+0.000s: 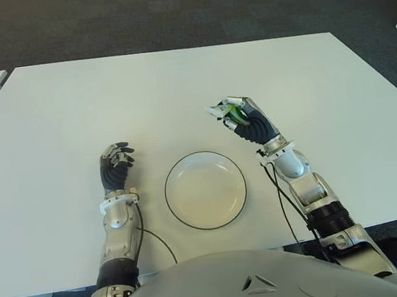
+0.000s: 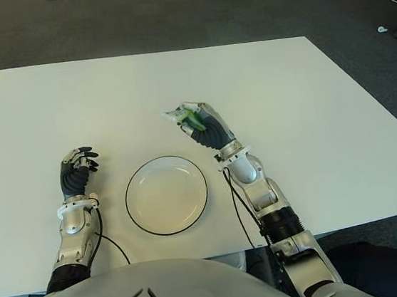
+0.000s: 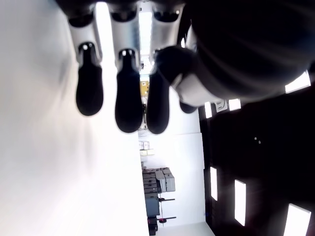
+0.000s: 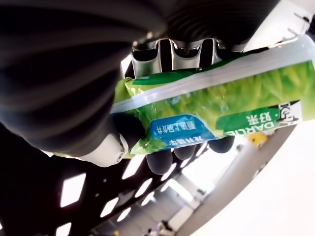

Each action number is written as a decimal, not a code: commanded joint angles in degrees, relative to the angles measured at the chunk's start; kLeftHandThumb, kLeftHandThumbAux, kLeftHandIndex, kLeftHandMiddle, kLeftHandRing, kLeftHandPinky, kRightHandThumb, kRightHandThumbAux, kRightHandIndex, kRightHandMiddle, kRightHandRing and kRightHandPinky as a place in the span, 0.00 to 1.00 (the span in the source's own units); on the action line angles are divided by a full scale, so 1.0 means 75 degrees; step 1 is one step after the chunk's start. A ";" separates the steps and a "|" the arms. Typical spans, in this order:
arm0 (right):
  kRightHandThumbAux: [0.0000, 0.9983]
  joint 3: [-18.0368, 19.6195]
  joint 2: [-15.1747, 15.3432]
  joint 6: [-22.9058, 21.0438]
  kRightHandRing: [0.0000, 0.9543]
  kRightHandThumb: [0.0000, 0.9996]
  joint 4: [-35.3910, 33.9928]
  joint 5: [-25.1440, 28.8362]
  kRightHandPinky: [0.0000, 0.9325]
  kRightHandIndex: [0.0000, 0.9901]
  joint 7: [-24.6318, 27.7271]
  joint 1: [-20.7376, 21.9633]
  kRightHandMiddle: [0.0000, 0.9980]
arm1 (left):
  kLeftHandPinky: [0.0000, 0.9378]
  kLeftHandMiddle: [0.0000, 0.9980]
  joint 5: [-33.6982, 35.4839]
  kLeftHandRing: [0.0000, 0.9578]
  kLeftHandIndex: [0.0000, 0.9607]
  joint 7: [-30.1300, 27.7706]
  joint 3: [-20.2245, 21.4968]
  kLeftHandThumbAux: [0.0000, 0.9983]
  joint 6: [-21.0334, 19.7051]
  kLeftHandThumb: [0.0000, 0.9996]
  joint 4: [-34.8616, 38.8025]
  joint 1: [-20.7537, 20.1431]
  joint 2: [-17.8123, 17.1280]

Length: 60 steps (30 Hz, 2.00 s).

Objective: Put the toothpaste on the table into the plate.

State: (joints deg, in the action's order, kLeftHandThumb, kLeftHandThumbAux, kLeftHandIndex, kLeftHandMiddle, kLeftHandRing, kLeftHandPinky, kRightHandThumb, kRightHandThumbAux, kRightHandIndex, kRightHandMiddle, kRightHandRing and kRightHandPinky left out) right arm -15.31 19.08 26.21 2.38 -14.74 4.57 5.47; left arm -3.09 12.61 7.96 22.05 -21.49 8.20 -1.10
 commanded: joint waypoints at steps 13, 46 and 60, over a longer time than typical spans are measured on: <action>0.71 -0.0458 0.0715 -0.1662 0.90 0.72 -0.1562 0.0936 0.90 0.45 0.3049 -0.0283 0.86 | 0.64 0.51 -0.0055 0.65 0.42 0.0003 -0.0035 0.68 -0.0444 0.83 0.0030 0.0200 0.0105; 0.71 -0.1463 0.0559 -0.1010 0.63 0.71 -0.0585 -0.0979 0.63 0.43 0.3203 0.0068 0.58 | 0.62 0.50 -0.0004 0.63 0.42 -0.0003 -0.0016 0.68 -0.0591 0.83 0.0127 0.0235 0.0137; 0.41 -0.1538 0.0588 -0.0932 0.05 0.65 -0.0668 -0.1885 0.07 0.07 0.2839 0.0092 0.04 | 0.63 0.50 0.0059 0.64 0.42 -0.0009 0.0014 0.68 -0.0569 0.83 0.0138 0.0227 0.0209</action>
State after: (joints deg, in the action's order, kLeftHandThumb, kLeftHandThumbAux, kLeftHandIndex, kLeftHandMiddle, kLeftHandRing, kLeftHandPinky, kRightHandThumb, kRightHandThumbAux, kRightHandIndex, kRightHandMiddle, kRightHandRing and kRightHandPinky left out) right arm -26.53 23.50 18.50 -2.59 -27.46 26.94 5.32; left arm -3.24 12.57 8.02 19.67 -19.65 8.95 -0.33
